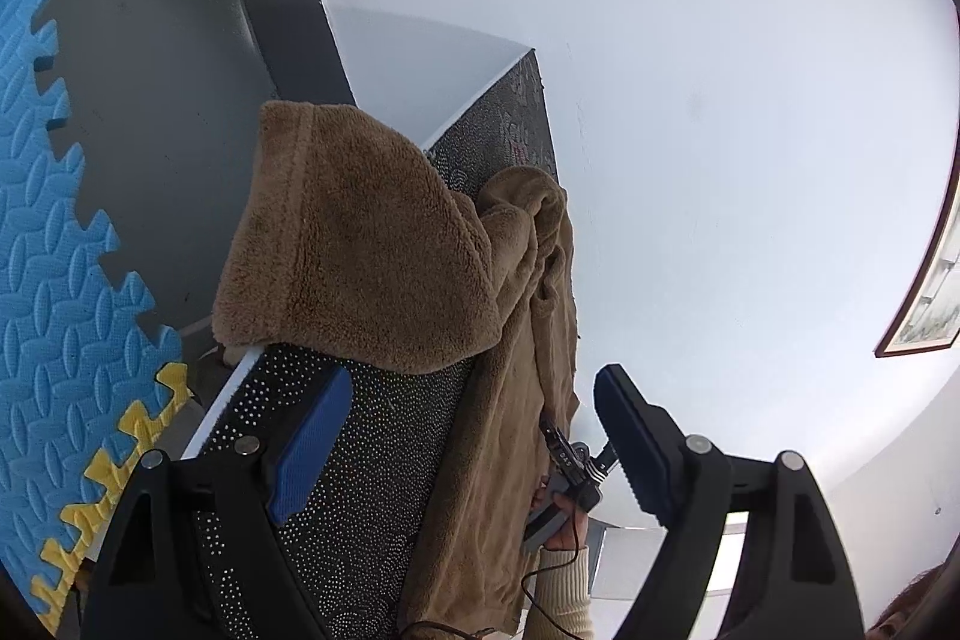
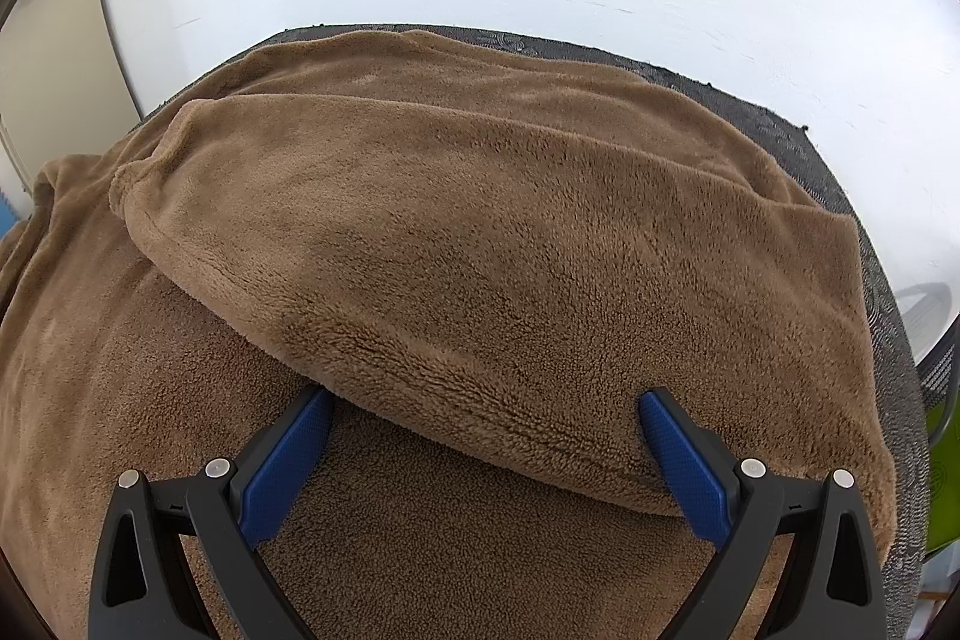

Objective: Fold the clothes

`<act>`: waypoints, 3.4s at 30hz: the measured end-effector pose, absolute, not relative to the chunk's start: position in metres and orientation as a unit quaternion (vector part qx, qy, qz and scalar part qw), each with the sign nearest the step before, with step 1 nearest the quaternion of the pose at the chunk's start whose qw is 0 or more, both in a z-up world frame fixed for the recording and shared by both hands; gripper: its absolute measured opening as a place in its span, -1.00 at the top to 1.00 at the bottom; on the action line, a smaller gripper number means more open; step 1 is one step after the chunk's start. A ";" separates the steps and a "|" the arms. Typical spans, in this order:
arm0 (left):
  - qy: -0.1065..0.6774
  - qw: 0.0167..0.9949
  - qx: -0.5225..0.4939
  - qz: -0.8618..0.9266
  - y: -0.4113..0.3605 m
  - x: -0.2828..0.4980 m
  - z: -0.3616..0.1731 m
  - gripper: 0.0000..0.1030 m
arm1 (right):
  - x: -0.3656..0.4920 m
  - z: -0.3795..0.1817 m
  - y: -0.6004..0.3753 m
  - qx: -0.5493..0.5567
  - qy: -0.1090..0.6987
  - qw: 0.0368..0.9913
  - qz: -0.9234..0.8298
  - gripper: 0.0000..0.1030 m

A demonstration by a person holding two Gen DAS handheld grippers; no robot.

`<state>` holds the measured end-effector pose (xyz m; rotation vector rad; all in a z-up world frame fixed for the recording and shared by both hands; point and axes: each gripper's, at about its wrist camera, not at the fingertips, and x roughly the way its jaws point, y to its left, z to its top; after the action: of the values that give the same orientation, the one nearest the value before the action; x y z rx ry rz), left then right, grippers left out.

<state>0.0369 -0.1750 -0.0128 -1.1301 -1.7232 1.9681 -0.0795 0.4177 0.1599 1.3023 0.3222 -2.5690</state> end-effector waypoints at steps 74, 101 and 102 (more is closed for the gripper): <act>-0.437 0.270 -0.462 0.723 -0.107 -0.065 0.026 -0.96 | 0.027 0.166 0.218 0.377 0.181 0.428 -0.802 -0.16; -0.511 0.226 -0.421 0.715 -0.132 0.011 0.025 0.69 | 0.071 0.194 0.224 0.237 0.215 0.403 -0.857 -0.31; -0.515 0.224 -0.416 0.715 -0.133 0.018 0.028 0.69 | 0.083 0.199 0.223 0.209 0.227 0.398 -0.864 -0.31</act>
<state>0.0182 -0.1329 0.0284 -1.1479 -1.4217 1.9734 0.0830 0.2233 0.1994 0.5287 0.5750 -2.1876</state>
